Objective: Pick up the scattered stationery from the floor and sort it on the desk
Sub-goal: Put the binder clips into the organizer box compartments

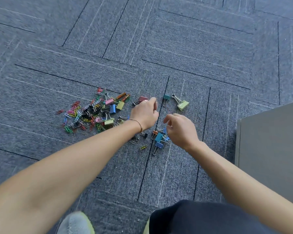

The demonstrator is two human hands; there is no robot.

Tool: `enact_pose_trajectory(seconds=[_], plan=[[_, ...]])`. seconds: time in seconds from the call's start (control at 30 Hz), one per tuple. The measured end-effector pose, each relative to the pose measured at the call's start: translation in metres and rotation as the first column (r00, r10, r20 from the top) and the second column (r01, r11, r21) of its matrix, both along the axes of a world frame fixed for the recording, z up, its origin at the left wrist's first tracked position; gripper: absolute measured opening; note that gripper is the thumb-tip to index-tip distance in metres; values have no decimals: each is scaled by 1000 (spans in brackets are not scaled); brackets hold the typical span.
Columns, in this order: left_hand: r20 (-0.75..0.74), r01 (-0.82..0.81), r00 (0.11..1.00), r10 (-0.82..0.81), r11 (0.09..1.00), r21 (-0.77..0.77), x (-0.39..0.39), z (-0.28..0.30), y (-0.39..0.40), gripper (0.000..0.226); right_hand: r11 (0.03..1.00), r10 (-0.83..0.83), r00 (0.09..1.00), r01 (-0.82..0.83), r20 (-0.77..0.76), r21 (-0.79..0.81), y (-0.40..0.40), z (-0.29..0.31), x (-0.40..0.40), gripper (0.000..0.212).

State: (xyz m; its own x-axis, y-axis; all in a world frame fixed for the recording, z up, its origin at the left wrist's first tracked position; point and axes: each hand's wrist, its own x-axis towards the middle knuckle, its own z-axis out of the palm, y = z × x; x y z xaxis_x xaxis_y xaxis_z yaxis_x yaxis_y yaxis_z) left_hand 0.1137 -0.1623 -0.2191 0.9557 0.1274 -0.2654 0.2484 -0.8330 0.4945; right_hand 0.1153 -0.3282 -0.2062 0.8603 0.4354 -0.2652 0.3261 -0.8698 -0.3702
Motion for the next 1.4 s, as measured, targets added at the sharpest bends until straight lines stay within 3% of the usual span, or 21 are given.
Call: enact_pose_trajectory(seconds=[0.1,0.23,0.33,0.57,0.67,0.87,0.97,1.1,1.2,1.27,1.33,1.4], plan=[[-81,-209,978,193,921,-329,-9,7,2,15,1000,10,1000,-10,2,12,5,-2,-6,26],[-281,-431,902,327,668,-606,-18,13,14,41,999,21,1000,-21,12,27,11,-1,-11,21],[-361,-482,876,320,568,-667,-25,18,24,26,999,40,998,-40,41,17,10,-2,-16,14],[-462,-607,793,396,461,-647,-48,25,52,15,992,121,990,-119,76,-35,16,-10,-27,22],[-459,-635,772,439,491,-597,-58,24,64,21,976,183,981,-174,60,-131,16,-15,-33,30],[-405,-631,775,486,630,-453,-69,13,73,33,971,215,973,-204,81,-126,16,-14,-38,21],[-316,-563,823,471,750,-347,-70,8,71,31,968,233,968,-222,91,-119,15,-11,-36,11],[-177,-415,907,382,884,-214,-69,1,69,25,997,58,998,-58,6,54,17,-10,-28,15],[-87,-227,971,224,974,-24,-64,4,67,16,962,-118,978,155,-172,225,20,-5,-24,20],[-64,-102,992,111,988,120,-57,6,65,26,875,-199,907,335,-371,350,20,-3,-21,25],[-84,10,996,11,967,255,-49,4,62,42,682,-210,745,576,-633,451,19,-2,-17,28],[-107,97,992,-63,935,341,-41,2,59,47,495,-140,588,738,-797,458,17,0,-14,32]])
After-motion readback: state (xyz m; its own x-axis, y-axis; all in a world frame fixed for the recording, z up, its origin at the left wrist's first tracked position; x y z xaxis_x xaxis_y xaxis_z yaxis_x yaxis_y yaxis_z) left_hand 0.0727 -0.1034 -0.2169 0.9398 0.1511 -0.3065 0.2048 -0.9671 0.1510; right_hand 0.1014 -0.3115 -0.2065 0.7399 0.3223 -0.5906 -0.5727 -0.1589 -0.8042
